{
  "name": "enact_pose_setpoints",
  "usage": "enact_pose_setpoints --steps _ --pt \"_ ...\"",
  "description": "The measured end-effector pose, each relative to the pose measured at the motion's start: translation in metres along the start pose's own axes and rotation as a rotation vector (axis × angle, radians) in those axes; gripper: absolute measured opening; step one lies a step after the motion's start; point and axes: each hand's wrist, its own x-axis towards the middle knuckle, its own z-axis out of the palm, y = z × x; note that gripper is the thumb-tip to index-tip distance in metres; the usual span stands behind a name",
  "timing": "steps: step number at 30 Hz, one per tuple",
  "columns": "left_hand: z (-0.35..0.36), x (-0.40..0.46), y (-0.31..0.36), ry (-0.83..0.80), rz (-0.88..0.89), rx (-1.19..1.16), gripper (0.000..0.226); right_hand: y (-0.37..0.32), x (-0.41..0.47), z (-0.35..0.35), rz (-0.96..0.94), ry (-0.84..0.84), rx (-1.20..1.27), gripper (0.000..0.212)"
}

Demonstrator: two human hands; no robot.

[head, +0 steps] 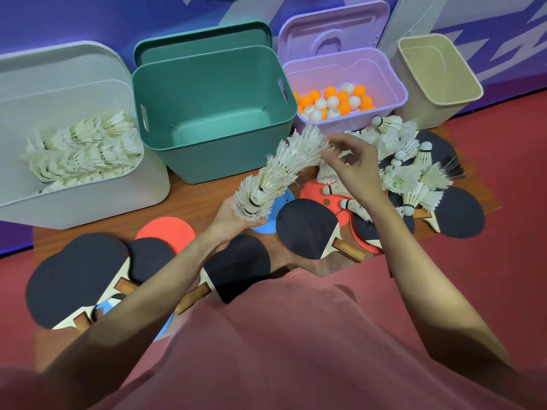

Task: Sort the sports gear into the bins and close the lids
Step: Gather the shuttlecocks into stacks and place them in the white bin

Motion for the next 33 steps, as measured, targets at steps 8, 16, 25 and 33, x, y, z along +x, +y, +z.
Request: enact_pose_setpoints --steps 8,16,25,33 --pt "0.003 0.006 0.011 0.000 0.027 -0.016 0.060 0.004 0.023 -0.013 0.003 0.131 0.056 0.016" --pt "0.001 0.011 0.016 0.001 0.010 -0.003 0.060 0.112 0.039 -0.009 0.080 -0.347 -0.943 0.043" --pt "0.000 0.004 0.019 0.048 0.015 -0.017 0.055 0.120 0.041 0.014 0.071 -0.226 -1.070 0.047" --pt "-0.008 0.001 0.021 0.070 0.053 -0.010 0.054 0.101 0.054 0.028 0.296 0.226 -0.879 0.031"
